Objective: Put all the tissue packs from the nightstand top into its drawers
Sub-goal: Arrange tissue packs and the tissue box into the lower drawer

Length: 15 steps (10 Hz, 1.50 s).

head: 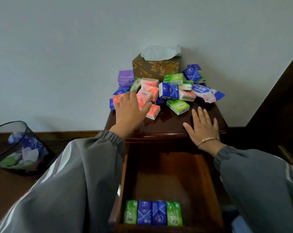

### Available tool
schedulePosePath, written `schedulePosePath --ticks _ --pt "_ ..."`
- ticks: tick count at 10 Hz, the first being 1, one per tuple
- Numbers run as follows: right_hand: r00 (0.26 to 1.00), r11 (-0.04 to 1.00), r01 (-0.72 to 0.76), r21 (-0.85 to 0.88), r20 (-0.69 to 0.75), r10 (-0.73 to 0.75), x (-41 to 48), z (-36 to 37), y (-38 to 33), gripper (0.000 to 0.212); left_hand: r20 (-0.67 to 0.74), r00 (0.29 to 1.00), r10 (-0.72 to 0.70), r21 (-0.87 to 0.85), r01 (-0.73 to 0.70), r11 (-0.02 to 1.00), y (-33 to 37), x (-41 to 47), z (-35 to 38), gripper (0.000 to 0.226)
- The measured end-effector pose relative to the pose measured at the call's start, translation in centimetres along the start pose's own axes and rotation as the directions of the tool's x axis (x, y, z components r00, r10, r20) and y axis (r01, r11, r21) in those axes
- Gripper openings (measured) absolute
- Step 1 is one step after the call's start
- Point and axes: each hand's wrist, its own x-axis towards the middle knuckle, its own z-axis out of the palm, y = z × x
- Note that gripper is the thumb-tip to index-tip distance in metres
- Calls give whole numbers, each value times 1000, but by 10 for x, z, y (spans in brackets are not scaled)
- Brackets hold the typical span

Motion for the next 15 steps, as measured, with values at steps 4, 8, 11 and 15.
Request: schedulePosePath --ticks 4,8,11,15 --pt "980 999 23 -46 -195 -32 -5 9 -2 60 77 988 131 139 -140 980 2 43 19 71" --pt "979 999 23 -28 -203 -28 -5 9 -2 54 602 728 328 288 -581 761 2 45 19 71" --pt "974 999 29 -38 -224 -36 -5 9 -4 53 615 733 292 291 -554 780 11 46 29 78" --pt "970 998 44 -37 -239 -52 -5 12 -3 53 569 779 264 84 -374 924 6 10 23 54"
